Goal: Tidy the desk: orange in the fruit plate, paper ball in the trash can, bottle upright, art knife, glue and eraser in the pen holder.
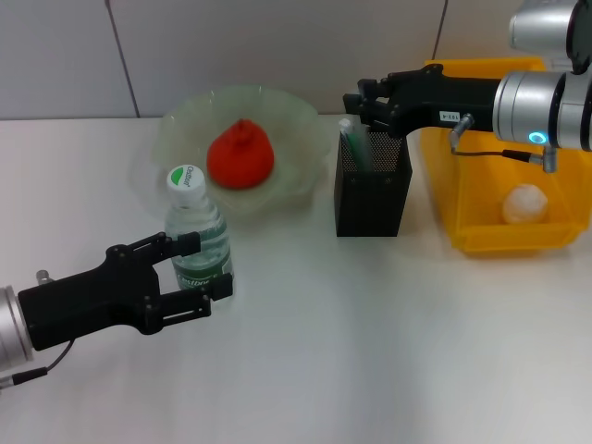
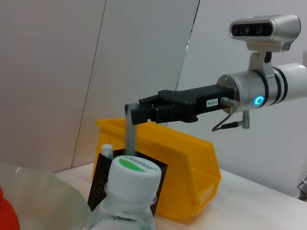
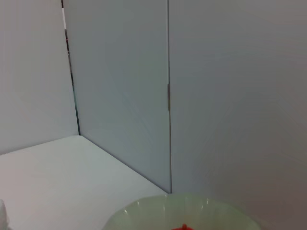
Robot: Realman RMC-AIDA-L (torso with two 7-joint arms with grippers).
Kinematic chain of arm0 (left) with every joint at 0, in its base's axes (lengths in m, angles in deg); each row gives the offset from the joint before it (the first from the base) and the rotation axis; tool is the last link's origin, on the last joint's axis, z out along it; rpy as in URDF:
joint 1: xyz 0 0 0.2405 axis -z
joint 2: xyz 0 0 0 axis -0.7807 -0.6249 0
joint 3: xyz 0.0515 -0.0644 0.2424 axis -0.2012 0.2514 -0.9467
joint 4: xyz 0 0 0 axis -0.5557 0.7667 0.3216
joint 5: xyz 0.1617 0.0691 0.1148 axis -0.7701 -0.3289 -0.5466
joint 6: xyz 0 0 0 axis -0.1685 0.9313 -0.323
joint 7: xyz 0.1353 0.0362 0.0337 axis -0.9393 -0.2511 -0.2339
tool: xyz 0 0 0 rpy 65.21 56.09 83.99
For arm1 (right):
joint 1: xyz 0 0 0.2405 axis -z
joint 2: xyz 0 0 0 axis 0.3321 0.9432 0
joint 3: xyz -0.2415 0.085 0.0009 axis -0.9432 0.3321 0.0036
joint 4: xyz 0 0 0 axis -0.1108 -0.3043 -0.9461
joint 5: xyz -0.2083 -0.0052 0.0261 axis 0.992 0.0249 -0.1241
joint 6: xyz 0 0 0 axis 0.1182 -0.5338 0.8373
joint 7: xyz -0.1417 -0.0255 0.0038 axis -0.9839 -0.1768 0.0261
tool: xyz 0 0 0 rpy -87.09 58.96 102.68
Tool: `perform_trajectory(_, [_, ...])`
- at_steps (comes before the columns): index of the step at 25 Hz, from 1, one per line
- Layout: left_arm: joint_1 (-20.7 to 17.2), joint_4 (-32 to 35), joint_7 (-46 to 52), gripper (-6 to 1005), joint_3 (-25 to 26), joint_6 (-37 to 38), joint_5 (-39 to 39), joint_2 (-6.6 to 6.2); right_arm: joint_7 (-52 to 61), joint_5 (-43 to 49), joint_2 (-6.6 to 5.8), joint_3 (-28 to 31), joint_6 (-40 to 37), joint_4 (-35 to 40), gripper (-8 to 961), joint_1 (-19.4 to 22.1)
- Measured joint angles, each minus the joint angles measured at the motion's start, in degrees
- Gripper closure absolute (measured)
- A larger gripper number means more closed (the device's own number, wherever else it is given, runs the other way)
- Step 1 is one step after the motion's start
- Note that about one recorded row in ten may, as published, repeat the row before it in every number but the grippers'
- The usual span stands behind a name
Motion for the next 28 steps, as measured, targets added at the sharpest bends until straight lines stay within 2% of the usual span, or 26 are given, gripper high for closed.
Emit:
perform_trajectory(5, [0.2, 0.0, -0.1, 172, 0.0, 0.0, -0.1, 0.00, 0.0, 0.0, 0.00, 0.0, 0.7, 0.1, 776, 0.0])
perform_trajectory(9, [0.3, 0.0, -0.1, 172, 0.1, 0.0, -0.1, -0.06, 1.1, -0.1, 0.00, 0.3, -0.9, 2.1, 574, 0.9])
perform_trajectory(12, [0.4, 0.0, 0.3, 173, 0.2, 1.0, -0.1, -0.28, 6.3, -0.1, -0.16, 0.0, -8.0, 9.1, 458, 4.4])
perform_trajectory(16, [0.5, 0.0, 0.5, 173, 1.2, 4.0, -0.2, -0.92, 13.0, 0.5, -0.42, -0.1, -22.2, 18.5, 327, 10.3])
perform_trajectory(18, [0.5, 0.0, 0.5, 173, 1.2, 4.0, -0.2, -0.92, 13.3, 0.5, -0.23, 0.1, -29.3, 22.1, 328, 13.8])
perform_trajectory(19, [0.3, 0.0, 0.1, 173, 1.5, 7.1, -0.4, -1.91, 13.1, 0.5, 0.01, 0.1, -32.5, 23.5, 328, 15.7])
perform_trajectory(22, [0.3, 0.0, 0.1, 173, 1.4, 8.1, -0.6, -2.25, 10.1, 0.5, 0.65, 0.0, -38.8, 25.7, 328, 21.0])
perform_trajectory(25, [0.2, -0.3, 0.1, 172, 1.1, 9.6, -0.7, -2.96, 5.5, 0.3, 0.78, 0.3, -42.7, 24.0, 328, 24.9])
perform_trajectory(26, [0.3, -1.7, 0.0, 172, 1.0, 12.7, -0.8, -4.25, 4.2, 0.2, 0.78, 0.4, -43.5, 23.0, 328, 25.6])
perform_trajectory(28, [0.4, -2.2, -0.1, 172, 1.0, 13.8, -0.8, -4.73, 1.1, 0.3, 0.70, 0.4, -45.0, 20.4, 328, 26.5])
